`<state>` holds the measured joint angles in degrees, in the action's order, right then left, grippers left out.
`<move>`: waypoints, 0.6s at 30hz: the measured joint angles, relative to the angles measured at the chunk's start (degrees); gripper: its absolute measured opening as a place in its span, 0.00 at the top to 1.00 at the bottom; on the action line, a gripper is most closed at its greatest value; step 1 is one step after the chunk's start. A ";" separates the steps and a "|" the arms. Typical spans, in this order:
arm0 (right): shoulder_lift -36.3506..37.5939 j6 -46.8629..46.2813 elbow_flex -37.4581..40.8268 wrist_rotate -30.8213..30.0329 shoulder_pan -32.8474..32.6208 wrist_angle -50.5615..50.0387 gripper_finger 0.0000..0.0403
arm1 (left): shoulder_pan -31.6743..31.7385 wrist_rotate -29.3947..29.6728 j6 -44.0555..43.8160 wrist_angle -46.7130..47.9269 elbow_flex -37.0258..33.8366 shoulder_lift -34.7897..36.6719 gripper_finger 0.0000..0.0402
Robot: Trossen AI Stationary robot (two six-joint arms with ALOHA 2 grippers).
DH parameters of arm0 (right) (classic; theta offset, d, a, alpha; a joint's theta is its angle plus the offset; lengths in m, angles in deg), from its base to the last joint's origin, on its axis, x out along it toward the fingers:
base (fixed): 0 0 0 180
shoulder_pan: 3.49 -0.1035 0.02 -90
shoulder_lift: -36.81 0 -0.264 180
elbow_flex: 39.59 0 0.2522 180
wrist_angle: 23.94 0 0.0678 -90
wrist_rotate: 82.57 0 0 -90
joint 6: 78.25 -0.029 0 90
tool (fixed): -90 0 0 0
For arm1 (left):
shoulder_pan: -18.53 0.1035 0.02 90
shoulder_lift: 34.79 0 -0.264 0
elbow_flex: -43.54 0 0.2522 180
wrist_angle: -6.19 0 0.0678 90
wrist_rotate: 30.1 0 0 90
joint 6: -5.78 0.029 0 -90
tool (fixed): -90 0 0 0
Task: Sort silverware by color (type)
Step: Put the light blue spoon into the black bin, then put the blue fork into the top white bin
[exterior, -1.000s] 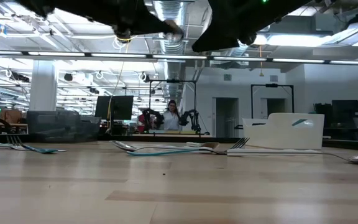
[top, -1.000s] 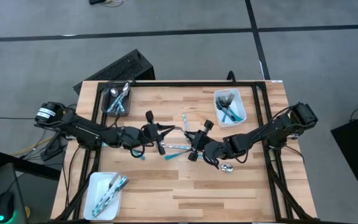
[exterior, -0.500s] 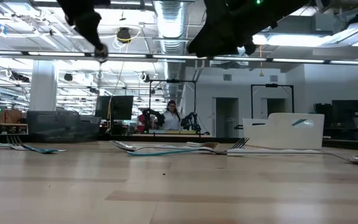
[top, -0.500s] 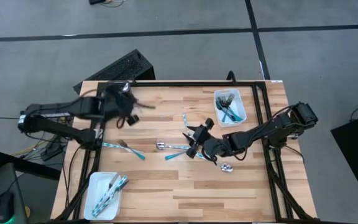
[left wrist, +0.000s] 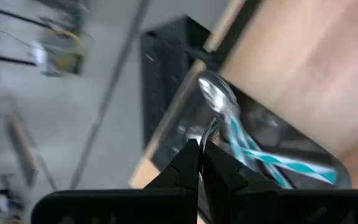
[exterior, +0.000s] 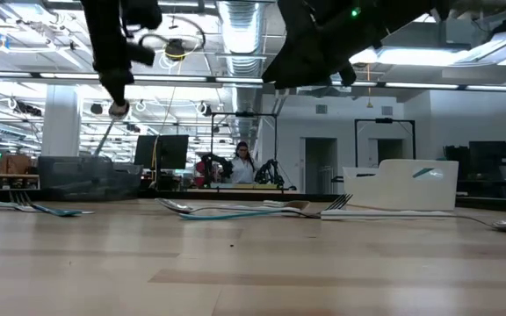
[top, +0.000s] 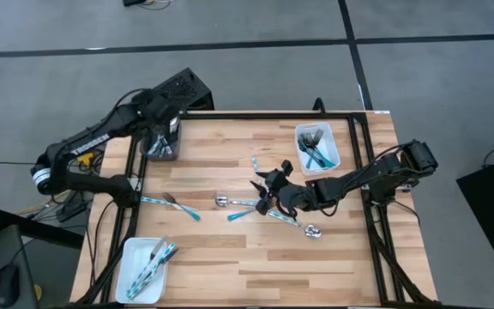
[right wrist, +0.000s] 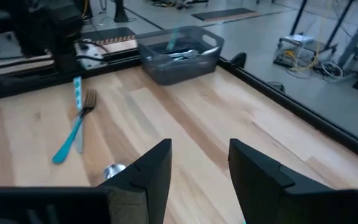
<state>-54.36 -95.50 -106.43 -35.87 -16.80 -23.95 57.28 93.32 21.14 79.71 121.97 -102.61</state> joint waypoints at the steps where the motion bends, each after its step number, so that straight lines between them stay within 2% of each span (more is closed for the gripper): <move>1: 0.00 -0.48 0.00 0.34 0.30 -0.02 0.55 | 1.00 -1.64 0.05 0.48 0.00 -0.91 1.00; 4: 0.00 -0.80 0.00 2.29 0.94 -0.01 0.55 | 2.86 -6.01 0.01 1.95 0.00 -3.80 1.00; 9: 0.00 -2.24 0.00 3.03 0.99 -0.31 0.55 | 3.36 -6.20 -2.10 2.86 0.00 -7.74 1.00; 13: 0.00 -3.32 0.00 3.03 0.99 -2.78 0.53 | 3.50 -2.31 -2.75 2.60 -0.02 -9.44 0.94; 18: 0.00 -8.69 0.00 3.05 1.45 -8.79 0.52 | 4.60 4.69 -5.94 2.29 -0.02 -9.31 0.80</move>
<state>-54.36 -104.19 -106.43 -32.82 -15.35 -32.73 61.87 98.01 15.20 82.00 121.95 -111.92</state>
